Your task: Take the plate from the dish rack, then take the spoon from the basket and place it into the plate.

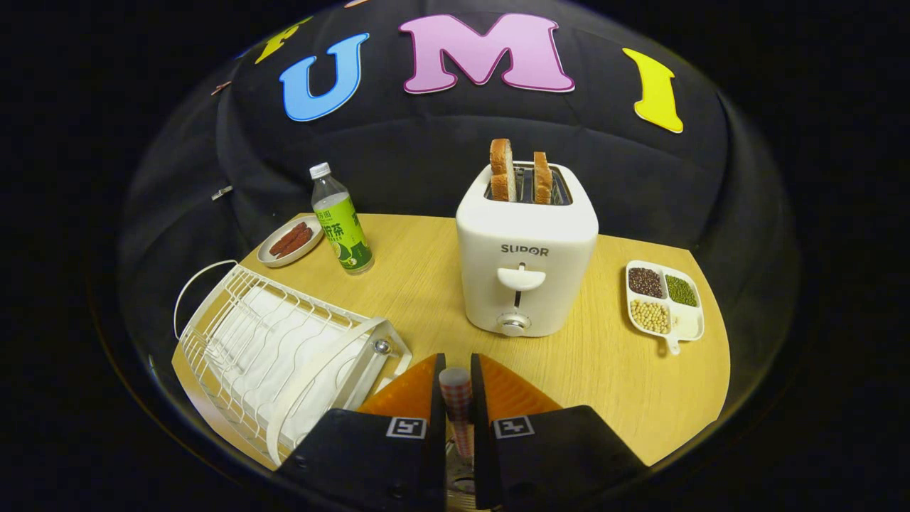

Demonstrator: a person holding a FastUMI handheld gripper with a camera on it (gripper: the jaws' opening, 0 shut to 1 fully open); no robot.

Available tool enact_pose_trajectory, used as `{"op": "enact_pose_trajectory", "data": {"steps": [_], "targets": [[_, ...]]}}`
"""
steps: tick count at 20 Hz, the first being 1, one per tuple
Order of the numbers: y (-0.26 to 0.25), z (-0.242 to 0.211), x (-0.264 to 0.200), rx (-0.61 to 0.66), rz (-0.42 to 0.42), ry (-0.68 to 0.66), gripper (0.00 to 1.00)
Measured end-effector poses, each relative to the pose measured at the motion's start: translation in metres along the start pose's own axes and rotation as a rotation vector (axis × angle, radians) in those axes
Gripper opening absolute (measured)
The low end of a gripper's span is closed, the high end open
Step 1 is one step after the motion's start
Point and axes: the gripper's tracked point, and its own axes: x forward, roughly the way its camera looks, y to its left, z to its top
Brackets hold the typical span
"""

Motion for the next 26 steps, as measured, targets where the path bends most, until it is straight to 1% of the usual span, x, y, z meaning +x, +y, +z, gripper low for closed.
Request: {"op": "enact_pose_trajectory", "data": {"steps": [2,3,5,13,17,20,23,26], "targets": [[0.003,0.003,-0.008,-0.028,0.025,-0.013,0.17],[0.004,0.008,-0.011,-0.038,0.034,-0.040,0.15],[0.000,0.021,-0.024,-0.061,0.027,-0.091,0.15],[-0.018,0.068,-0.078,0.005,0.024,-0.196,0.15],[-0.022,0.100,-0.114,0.047,0.042,-0.249,0.15],[-0.019,0.116,-0.143,0.077,0.069,-0.279,0.15],[-0.014,0.106,-0.168,0.071,0.092,-0.272,0.15],[-0.001,0.078,-0.184,0.079,0.130,-0.233,0.15]]}}
